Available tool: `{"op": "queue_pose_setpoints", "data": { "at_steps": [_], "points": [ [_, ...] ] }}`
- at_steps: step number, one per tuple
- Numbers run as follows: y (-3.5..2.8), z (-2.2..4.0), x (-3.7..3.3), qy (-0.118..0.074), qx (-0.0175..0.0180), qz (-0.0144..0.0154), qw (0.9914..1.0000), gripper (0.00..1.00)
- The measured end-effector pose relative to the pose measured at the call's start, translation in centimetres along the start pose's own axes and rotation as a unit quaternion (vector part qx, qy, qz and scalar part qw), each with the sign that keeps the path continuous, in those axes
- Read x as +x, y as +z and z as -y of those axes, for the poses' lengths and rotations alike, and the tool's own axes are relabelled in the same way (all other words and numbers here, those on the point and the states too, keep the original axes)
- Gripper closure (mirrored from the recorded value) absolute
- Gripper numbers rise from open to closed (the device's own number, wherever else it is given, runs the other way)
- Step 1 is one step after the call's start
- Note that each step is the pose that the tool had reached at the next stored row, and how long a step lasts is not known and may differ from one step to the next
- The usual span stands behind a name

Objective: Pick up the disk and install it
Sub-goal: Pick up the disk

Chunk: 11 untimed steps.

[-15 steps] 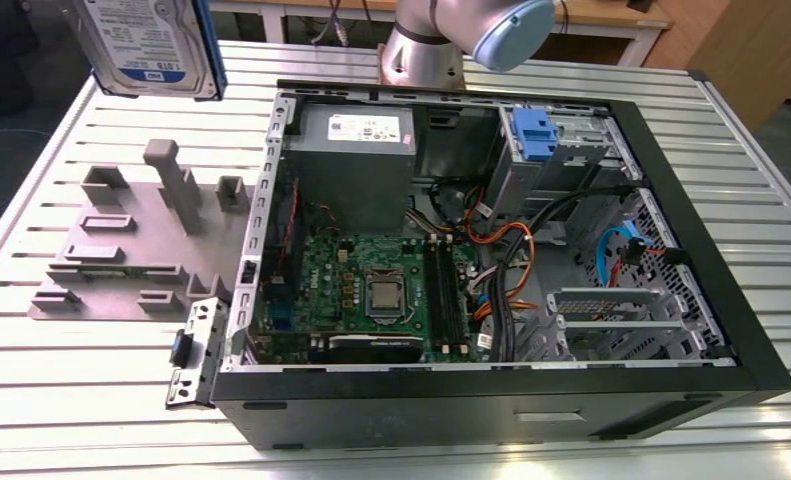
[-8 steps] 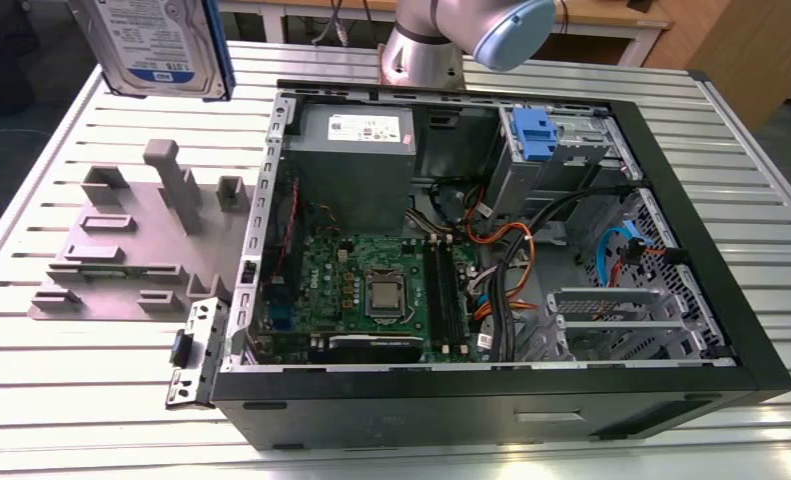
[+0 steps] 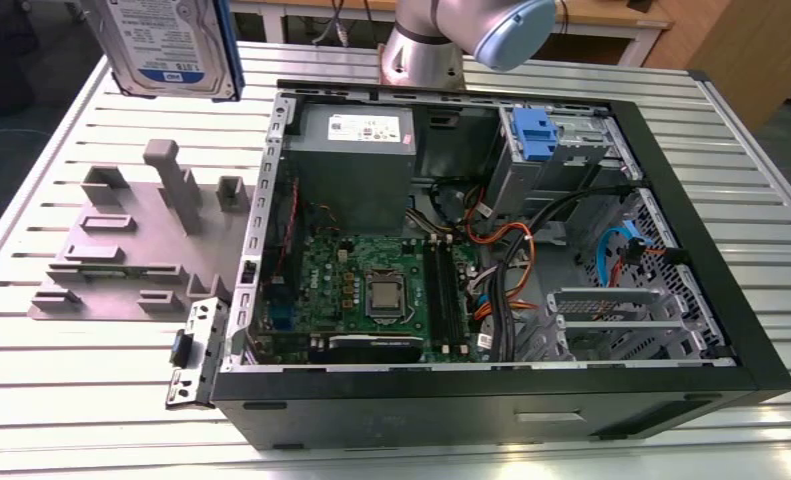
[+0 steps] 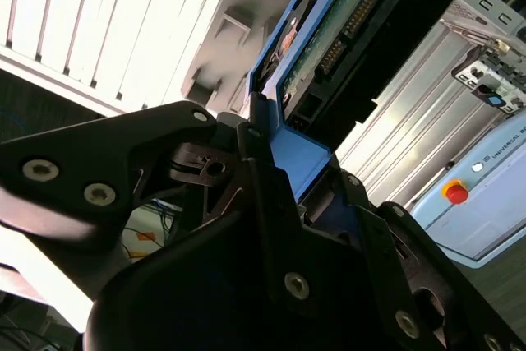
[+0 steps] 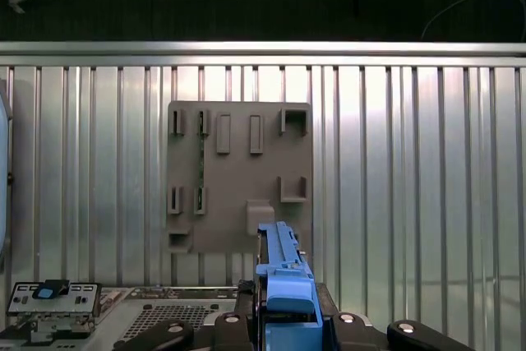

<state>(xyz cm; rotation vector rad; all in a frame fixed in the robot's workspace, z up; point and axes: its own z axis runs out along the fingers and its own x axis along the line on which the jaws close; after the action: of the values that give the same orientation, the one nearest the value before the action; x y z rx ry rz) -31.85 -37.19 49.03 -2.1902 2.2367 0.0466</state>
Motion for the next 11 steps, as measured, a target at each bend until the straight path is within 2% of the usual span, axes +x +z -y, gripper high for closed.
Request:
{"op": "queue_pose_setpoints", "data": {
  "at_steps": [11],
  "points": [
    [-0.01, 0.79, -0.02, 0.0, 0.0001, 0.0, 1.0, 0.64]
  ]
}}
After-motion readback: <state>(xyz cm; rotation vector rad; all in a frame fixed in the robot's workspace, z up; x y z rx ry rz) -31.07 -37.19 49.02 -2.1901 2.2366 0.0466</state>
